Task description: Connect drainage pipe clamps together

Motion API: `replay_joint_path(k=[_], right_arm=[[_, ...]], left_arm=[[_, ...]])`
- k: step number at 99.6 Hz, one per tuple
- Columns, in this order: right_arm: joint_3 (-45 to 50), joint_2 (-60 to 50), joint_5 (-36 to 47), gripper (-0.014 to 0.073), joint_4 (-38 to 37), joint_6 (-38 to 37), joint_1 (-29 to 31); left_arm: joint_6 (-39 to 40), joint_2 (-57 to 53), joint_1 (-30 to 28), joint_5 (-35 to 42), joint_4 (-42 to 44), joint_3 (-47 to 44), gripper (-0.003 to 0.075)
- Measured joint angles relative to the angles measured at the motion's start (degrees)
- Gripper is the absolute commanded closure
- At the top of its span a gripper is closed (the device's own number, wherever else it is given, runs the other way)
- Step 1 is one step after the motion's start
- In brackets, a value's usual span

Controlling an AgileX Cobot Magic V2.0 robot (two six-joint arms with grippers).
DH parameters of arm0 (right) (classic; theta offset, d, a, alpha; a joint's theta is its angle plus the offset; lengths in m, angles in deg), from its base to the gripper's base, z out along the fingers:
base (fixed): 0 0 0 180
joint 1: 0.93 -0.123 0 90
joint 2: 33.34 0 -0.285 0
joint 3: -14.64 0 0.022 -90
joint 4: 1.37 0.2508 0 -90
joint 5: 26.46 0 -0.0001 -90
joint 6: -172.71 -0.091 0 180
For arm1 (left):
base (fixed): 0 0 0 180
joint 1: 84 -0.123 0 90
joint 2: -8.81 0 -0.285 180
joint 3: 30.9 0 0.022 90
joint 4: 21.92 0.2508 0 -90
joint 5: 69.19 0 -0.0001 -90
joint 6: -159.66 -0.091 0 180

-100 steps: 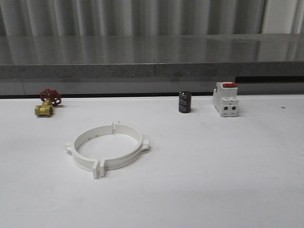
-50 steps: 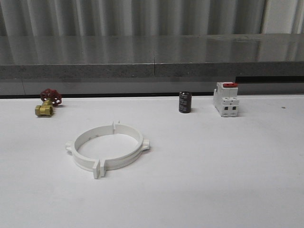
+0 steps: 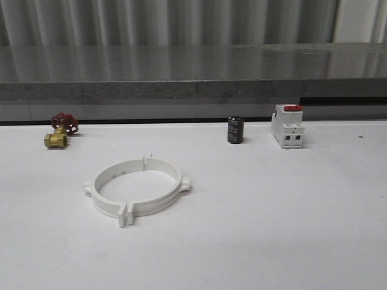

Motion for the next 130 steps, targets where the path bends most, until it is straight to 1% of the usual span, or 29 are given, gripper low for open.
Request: replay_joint_path(k=[12,22,31,46,55,67,80,99,116,130], right_arm=[[0.0,0.0,0.2,0.0659,0.0,0.0,0.0],[1.4,-1.4,3.4,0.0659,-0.4,0.1,0.0],[4.2,-4.1,9.3,0.0659,-0.5,0.6,0.8],[11.7,-10.8,20.2,0.0659,0.3,2.8,3.9],[16.4,-15.3,25.6,0.0659,2.6,6.3,5.8],[21.9,-20.9,30.4,0.0659,6.3,11.6,7.4],[26.9,-26.6,33.6,0.0659,7.6,13.6,7.7],[33.3,-33.5,38.0,0.0659,7.9,14.1,6.8],[37.5,-34.5,42.0,0.0659,7.9,14.1,4.9],[38.0,-34.5,43.1,0.0659,7.9,14.1,3.9]], left_arm=[[0.0,0.0,0.0,0.0,0.0,0.0,0.0741],[0.0,0.0,0.0,0.0,0.0,0.0,0.0741],[0.0,0.0,0.0,0.0,0.0,0.0,0.0741],[0.0,0.0,0.0,0.0,0.0,0.0,0.0741],[0.0,0.0,0.0,0.0,0.0,0.0,0.0741],[0.0,0.0,0.0,0.0,0.0,0.0,0.0741],[0.0,0.0,0.0,0.0,0.0,0.0,0.0741],[0.0,0.0,0.0,0.0,0.0,0.0,0.0741],[0.0,0.0,0.0,-0.1,0.0,0.0,0.0741],[0.0,0.0,0.0,-0.1,0.0,0.0,0.0741]])
